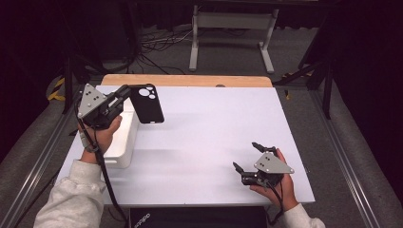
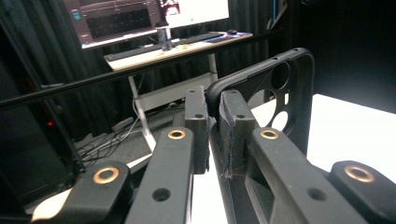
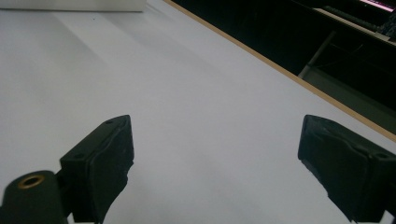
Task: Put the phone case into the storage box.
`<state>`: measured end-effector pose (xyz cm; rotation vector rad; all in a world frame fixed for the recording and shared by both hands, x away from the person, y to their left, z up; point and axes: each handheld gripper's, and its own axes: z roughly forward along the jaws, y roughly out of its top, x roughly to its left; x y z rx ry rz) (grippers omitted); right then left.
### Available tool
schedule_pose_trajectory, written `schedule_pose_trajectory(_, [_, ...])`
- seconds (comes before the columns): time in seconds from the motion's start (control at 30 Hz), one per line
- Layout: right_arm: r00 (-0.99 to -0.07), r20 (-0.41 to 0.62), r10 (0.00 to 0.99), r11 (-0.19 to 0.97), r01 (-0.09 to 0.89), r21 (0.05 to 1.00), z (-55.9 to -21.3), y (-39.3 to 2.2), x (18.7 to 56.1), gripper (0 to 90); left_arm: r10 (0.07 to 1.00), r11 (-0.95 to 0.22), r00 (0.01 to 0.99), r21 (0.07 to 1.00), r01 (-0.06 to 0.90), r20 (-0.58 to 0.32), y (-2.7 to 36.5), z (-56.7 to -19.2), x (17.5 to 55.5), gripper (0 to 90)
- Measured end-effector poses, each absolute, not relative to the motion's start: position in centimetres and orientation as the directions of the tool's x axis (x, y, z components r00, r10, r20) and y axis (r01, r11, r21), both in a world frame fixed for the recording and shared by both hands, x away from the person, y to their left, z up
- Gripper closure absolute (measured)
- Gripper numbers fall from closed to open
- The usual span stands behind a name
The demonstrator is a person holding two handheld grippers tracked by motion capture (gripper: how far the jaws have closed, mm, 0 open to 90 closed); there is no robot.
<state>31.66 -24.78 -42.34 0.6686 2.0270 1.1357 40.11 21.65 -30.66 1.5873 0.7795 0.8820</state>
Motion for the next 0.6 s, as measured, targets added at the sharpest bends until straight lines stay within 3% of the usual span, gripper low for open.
schedule_pose_trajectory(0.6, [-0.616, -0.338, 0.712, 0.492, 0.094, 0.866, -42.5, -24.3, 31.7, 11.5, 0.879, -0.201, 0.45, 0.978, 0.049, 0.158, 24.7, -29.9, 40.6, 83.4])
